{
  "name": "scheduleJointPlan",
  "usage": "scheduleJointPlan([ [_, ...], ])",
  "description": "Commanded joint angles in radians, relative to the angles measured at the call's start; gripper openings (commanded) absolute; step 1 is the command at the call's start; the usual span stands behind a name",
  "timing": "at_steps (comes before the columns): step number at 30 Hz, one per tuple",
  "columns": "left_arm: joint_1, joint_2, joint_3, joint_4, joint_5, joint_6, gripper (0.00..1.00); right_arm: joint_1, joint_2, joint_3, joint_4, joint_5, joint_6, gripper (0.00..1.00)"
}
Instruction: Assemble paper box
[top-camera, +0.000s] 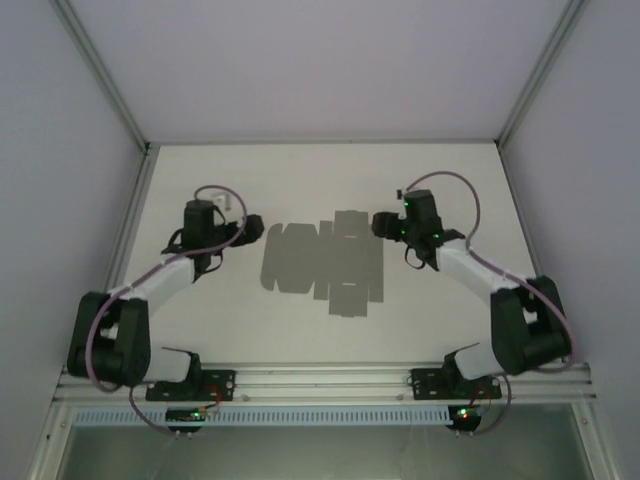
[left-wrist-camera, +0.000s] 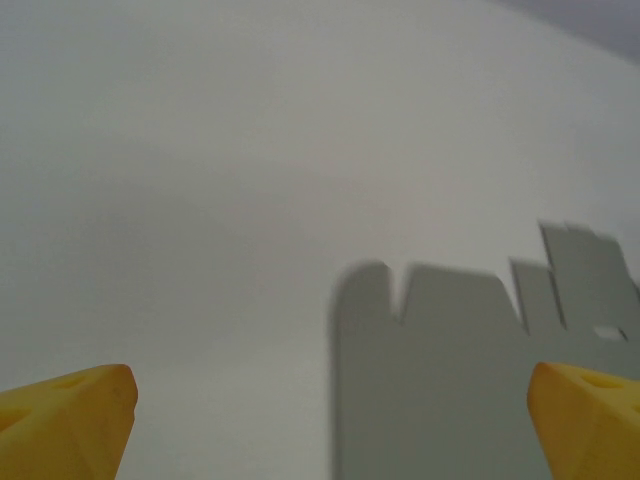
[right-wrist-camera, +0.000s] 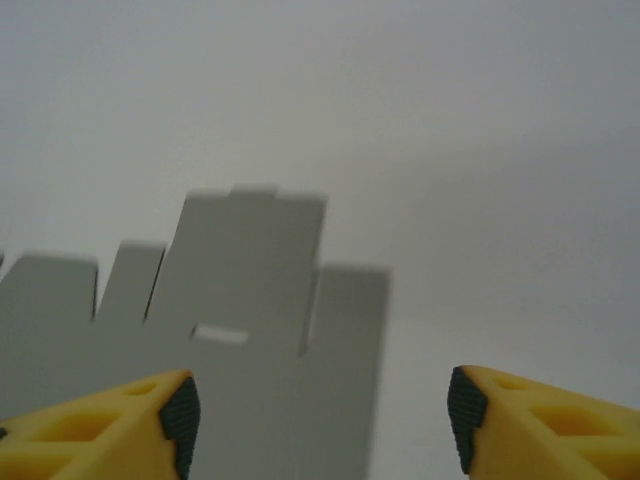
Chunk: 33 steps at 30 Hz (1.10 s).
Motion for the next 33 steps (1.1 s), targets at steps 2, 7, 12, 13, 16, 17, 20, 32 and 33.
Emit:
scheduleJointPlan([
  [2,-0.009,0.085,0.05,-0.055,0.174,-0.036,1.0,0.03,0.129,0.082,-0.196,-0.108,0.056,0.51],
  [7,-0.011,0.156,0.086,-0.103,0.273,-0.03,1.0,0.021,0.246,0.103,-0.187,-0.179,0.095,0.36],
  [12,-0.012,0.239,0.116,-0.165,0.341,-0.025,0.99,-0.004,0.337,0.085,-0.215,-0.15,0.127,0.28],
  [13,-0.011,0.262,0.122,-0.173,0.367,-0.022,1.0,-0.011,0.353,0.077,-0.217,-0.147,0.13,0.28],
  [16,-0.012,0.301,0.131,-0.191,0.452,-0.026,1.0,-0.022,0.379,0.054,-0.227,-0.128,0.147,0.24],
  [17,-0.011,0.303,0.127,-0.198,0.452,-0.025,1.0,-0.027,0.381,0.043,-0.222,-0.119,0.158,0.24],
  [20,-0.011,0.319,0.129,-0.204,0.442,-0.024,1.0,-0.038,0.388,0.01,-0.187,-0.135,0.174,0.23],
  [32,-0.006,0.36,0.155,0.094,0.814,-0.256,0.95,-0.023,0.405,0.0,-0.165,-0.114,0.137,0.23],
  [33,-0.003,0.345,0.147,0.148,0.827,-0.295,0.95,-0.022,0.406,0.0,-0.163,-0.114,0.134,0.23],
])
